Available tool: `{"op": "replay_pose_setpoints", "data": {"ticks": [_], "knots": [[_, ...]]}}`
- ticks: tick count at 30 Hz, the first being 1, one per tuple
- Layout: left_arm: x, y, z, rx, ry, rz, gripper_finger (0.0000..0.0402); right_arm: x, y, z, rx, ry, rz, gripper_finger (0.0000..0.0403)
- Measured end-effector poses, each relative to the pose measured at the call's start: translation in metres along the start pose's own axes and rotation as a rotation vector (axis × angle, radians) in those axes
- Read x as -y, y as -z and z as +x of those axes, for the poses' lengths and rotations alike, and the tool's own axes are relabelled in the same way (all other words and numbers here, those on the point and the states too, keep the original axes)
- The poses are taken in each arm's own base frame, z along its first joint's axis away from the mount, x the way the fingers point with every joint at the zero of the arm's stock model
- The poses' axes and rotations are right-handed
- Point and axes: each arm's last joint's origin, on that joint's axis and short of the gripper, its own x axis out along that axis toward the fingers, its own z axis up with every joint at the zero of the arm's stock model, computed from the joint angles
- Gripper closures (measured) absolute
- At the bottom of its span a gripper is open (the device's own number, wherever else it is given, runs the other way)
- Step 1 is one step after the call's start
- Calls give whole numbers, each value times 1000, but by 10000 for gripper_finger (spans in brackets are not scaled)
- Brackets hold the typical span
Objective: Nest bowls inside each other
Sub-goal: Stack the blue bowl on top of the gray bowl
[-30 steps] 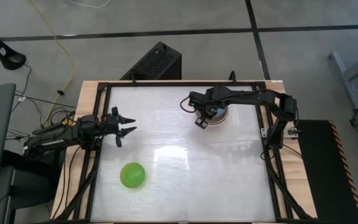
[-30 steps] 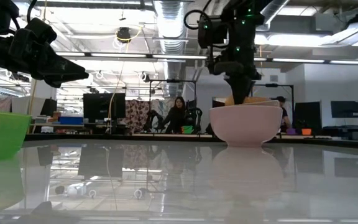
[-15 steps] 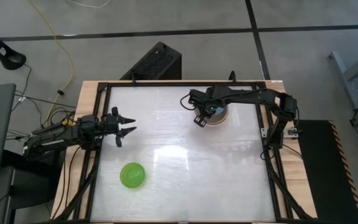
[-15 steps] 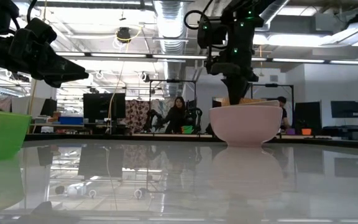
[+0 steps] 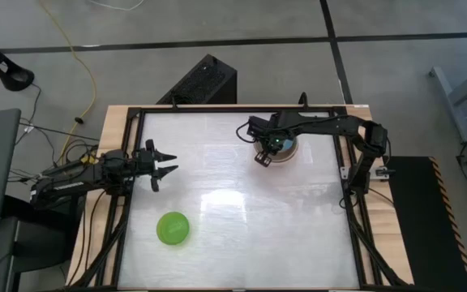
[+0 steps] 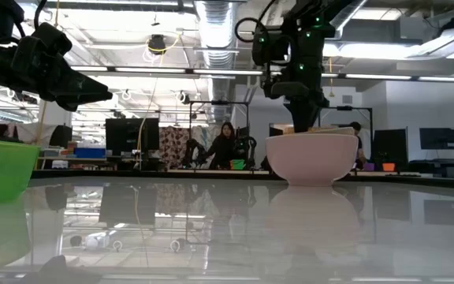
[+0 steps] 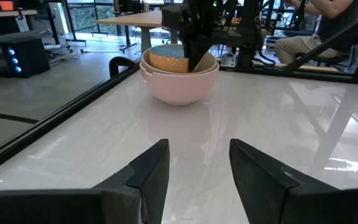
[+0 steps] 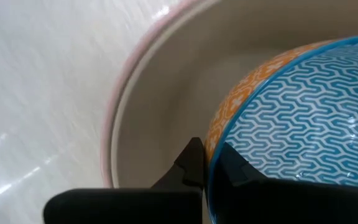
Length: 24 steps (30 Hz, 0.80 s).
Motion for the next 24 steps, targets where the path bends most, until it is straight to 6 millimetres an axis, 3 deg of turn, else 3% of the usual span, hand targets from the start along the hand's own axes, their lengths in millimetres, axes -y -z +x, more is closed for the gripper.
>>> {"op": "replay_pose_setpoints", "data": {"ticks": [6, 24], "knots": [[0, 0, 0, 0, -1, 0, 244, 4, 4, 13, -17, -34, 16, 388], [0, 0, 0, 0, -2, 0, 244, 4, 6, 12, -24, -33, 14, 385]]}}
